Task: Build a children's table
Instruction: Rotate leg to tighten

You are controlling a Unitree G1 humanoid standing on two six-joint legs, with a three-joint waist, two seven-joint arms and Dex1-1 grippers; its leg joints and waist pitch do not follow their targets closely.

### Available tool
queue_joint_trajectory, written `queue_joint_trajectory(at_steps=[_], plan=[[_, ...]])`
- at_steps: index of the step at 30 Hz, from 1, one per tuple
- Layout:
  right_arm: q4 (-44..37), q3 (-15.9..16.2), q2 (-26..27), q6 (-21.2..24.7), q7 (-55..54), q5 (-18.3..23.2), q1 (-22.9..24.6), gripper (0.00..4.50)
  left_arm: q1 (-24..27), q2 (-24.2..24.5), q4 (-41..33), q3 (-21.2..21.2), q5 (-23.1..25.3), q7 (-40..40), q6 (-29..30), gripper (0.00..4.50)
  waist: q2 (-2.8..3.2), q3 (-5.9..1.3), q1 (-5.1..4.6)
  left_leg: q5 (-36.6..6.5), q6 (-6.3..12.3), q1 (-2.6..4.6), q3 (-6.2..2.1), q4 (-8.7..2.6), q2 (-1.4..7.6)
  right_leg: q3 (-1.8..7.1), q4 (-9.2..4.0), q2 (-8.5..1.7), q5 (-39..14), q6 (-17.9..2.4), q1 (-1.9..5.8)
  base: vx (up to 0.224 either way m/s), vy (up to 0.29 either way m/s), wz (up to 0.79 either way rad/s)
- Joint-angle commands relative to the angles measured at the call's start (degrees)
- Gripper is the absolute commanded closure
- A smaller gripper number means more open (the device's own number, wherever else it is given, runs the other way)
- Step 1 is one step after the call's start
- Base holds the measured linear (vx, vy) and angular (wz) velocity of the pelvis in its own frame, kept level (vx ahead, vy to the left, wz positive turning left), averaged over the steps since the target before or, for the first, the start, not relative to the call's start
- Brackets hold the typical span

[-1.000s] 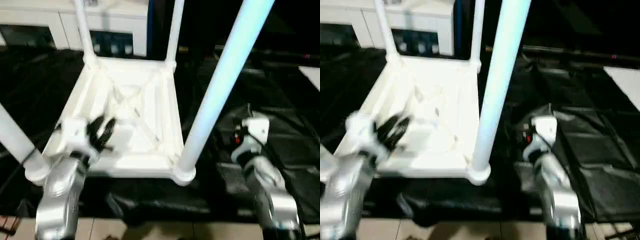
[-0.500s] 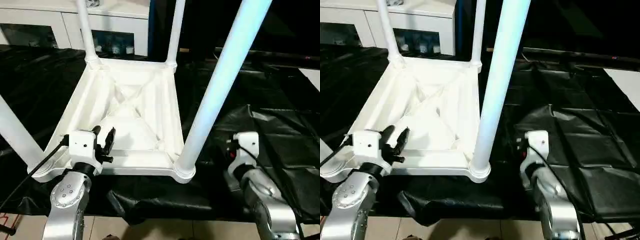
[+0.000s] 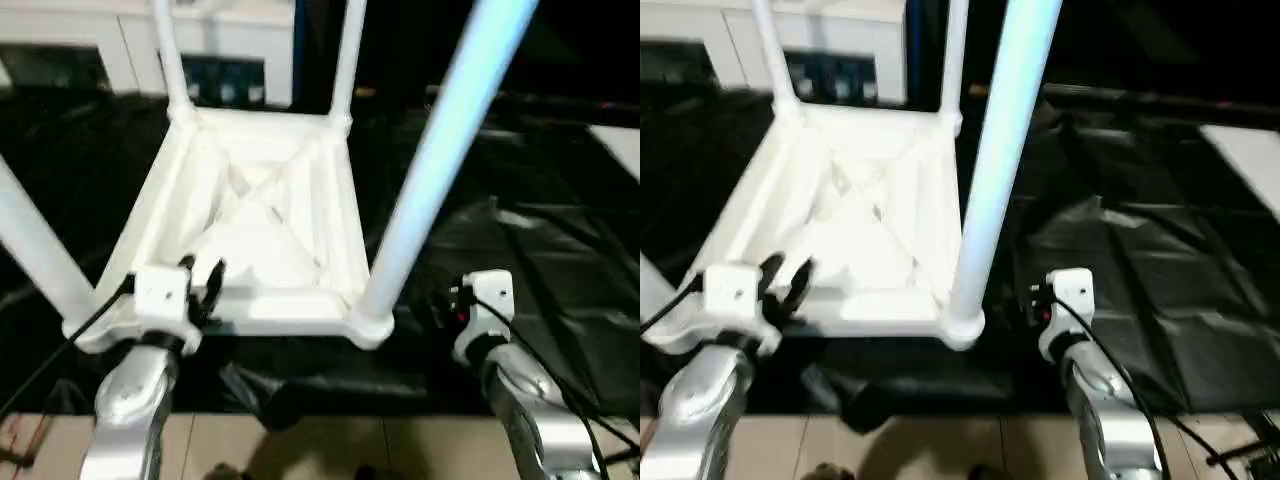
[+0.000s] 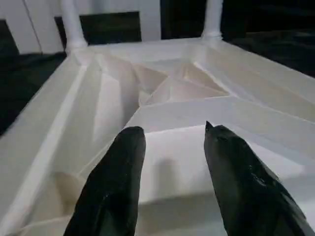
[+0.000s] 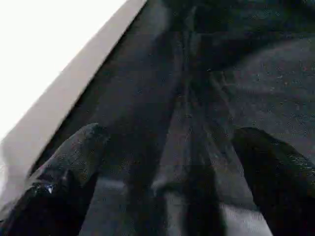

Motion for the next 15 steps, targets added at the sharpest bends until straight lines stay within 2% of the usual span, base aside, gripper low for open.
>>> queue_joint_trajectory(at_steps=[1, 2, 3, 4, 5, 6, 7, 8, 9, 10, 11, 12, 13, 14, 15], plan=[[-1.06, -0.96, -1.12, -0.47, 0.50, -0.24, 0.90, 0.00, -0.15, -0.08, -1.51, -0.27, -1.28, -0.81, -0.86, 2.12, 2.21, -0.63, 4.24, -58.14, -5.37, -5.69, 4.98, -12.10, -2.04, -4.88, 10.81, 3.03, -18.55, -4.18, 7.79, -0.104, 0.044, -0.10], [-1.12, -1.00, -1.46, -0.54, 1.07, -0.02, 1.02, 0.00, 0.15, -0.18, -1.56, 0.09, -2.28, -1.30, -1.18, 2.01, 1.78, -1.42, 6.54, -55.56, -3.34, -4.44, 5.65, -12.47, -0.79, -1.11, 13.82, 2.22, -19.73, -2.63, 8.32, -0.104, 0.044, -0.10], [-1.52, -0.78, -2.59, 0.00, 3.16, 0.75, 1.39, 0.00, 1.16, -0.10, -2.08, 0.68, -3.84, -2.32, -1.55, 1.95, -2.75, -3.04, 4.86, -39.11, -2.36, 1.42, 4.68, -5.99, 0.27, 6.41, 10.50, -1.42, -41.91, 2.35, 4.77, -0.051, -0.104, -0.02], [-1.64, -0.65, -3.08, 0.26, 4.03, 1.02, 1.50, 0.00, 1.55, 0.00, -2.30, 0.85, -4.25, -2.59, -1.63, 1.89, -3.52, -2.03, 5.63, -13.92, 0.68, 2.95, 0.21, 5.77, -2.87, 10.18, -3.13, -9.74, -64.67, 1.94, -0.09, -0.033, -0.111, -0.09], [-1.64, -0.65, -3.08, 0.26, 4.03, 1.02, 1.50, 0.00, 1.55, 0.00, -2.30, 0.85, -4.25, -2.59, -1.63, 1.89, -3.50, -1.48, 5.93, -6.67, 1.95, 0.12, -1.50, 5.06, -3.72, 11.79, -2.58, -8.57, -61.85, 1.46, 2.35, -0.033, -0.111, -0.09], [-2.28, 0.06, -5.35, 0.36, 7.81, 1.88, 2.14, 0.00, 3.60, 0.43, -3.58, 1.16, -3.72, -2.10, -2.66, 1.75, -3.63, -0.84, 6.11, -5.86, 1.52, -0.15, -1.56, 4.64, -3.96, 10.26, -2.20, -7.57, -59.92, 1.34, 2.50, -0.069, -0.003, -0.01], [-2.83, 0.24, -7.10, 0.34, 10.87, 2.98, 2.64, 0.00, 5.50, 0.25, -4.87, 1.77, -3.64, -1.27, -4.36, 1.59, -1.80, -2.20, 6.54, -11.97, -1.65, 2.78, -1.15, -1.19, -2.00, 7.58, 1.56, -2.98, -35.27, -3.54, 2.93, -0.050, 0.011, 0.22], [-2.83, 0.24, -7.10, 0.34, 10.87, 2.98, 2.64, 0.00, 5.50, 0.25, -4.87, 1.77, -3.64, -1.27, -4.36, 1.59, -1.57, -2.04, 6.38, -16.47, -1.27, 3.27, -1.16, -2.48, -1.75, 6.89, 2.56, -1.14, -28.33, -4.91, 2.50, -0.050, 0.011, 0.22], [-3.20, 0.12, -7.80, 0.53, 12.37, 3.94, 2.88, 0.00, 6.42, 0.08, -5.58, 2.08, -3.22, -0.44, -4.96, 1.47, -0.83, -2.07, 5.77, -23.16, -1.54, 4.09, -0.98, -3.91, -1.17, 6.71, 2.35, -1.03, -23.17, -7.31, 2.54, -0.087, 0.006, 0.25], [-4.08, 0.10, -8.74, 0.60, 14.91, 5.46, 3.42, 0.00, 7.66, -0.46, -6.61, 2.62, -2.88, 0.74, -5.68, 1.40, -0.60, -1.89, 5.43, -25.25, -1.69, 3.69, -1.10, -4.54, -1.19, 6.69, 2.02, -1.22, -23.34, -7.79, 3.15, -0.081, 0.035, 0.02], [-4.67, 0.13, -9.22, 0.71, 16.34, 6.37, 3.74, 0.00, 8.25, -0.83, -7.15, 2.98, -2.82, 1.44, -6.24, 1.30, -0.66, -2.01, 5.34, -25.93, -1.74, 3.24, -1.29, -5.27, -1.08, 6.58, 1.52, -1.46, -22.83, -7.78, 3.94, -0.081, 0.035, 0.02], [-7.02, 0.56, -10.96, 1.12, 21.08, 9.05, 5.14, 0.00, 10.54, -2.08, -9.12, 3.86, -2.33, 3.42, -7.71, 1.30, -1.01, -1.87, 5.06, -27.37, -1.76, 3.32, -1.23, -5.60, -1.11, 6.63, 0.72, -1.57, -24.15, -7.34, 3.91, -0.033, 0.062, -0.10], [-7.65, 0.79, -11.54, 1.30, 22.48, 9.84, 5.45, 0.00, 11.14, -2.52, -9.65, 4.18, -2.24, 3.82, -8.14, 1.20, -1.15, -1.83, 5.01, -27.55, -1.54, 3.16, -1.30, -5.63, -1.18, 6.67, 0.50, -1.78, -24.68, -6.93, 4.17, -0.016, 0.057, -0.08], [-8.75, 1.46, -12.55, 1.69, 24.76, 10.90, 5.98, 0.00, 12.05, -3.10, -10.34, 4.53, -1.93, 4.51, -8.23, 1.11, -1.45, -1.82, 4.77, -26.63, -1.05, 3.04, -1.19, -5.88, -1.18, 6.78, -0.05, -2.00, -25.20, -6.40, 4.32, -0.016, 0.057, -0.08], [-9.78, 2.21, -13.49, 2.29, 27.08, 12.13, 6.35, 0.00, 12.55, -3.53, -10.69, 4.97, -1.88, 5.18, -8.07, 1.03, -1.52, -2.14, 4.68, -24.21, -0.45, 2.89, -1.09, -5.82, -1.24, 6.87, -0.10, -2.06, -23.37, -6.16, 4.54, 0.000, 0.000, 0.00]])
